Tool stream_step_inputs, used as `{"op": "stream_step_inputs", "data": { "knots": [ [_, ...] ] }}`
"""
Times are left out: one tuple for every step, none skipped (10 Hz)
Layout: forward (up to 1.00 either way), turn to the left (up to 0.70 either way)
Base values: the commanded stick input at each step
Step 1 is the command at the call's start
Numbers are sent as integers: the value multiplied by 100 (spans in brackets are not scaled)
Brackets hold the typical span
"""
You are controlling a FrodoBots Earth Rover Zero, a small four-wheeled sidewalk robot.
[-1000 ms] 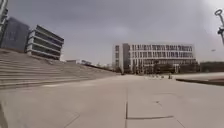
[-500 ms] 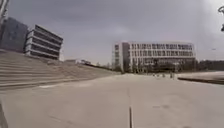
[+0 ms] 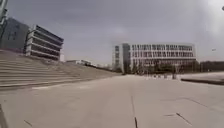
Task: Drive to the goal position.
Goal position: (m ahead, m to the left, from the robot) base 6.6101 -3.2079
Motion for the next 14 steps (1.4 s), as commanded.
{"op": "stream_step_inputs", "data": {
  "knots": [
    [70, 0],
    [70, 0],
    [70, 0],
    [70, 0],
    [70, -10],
    [70, -27],
    [70, -27],
    [70, -27],
    [70, -27],
    [70, -27],
    [70, -27],
    [70, -27],
    [70, -27],
    [70, -27]
  ]
}}
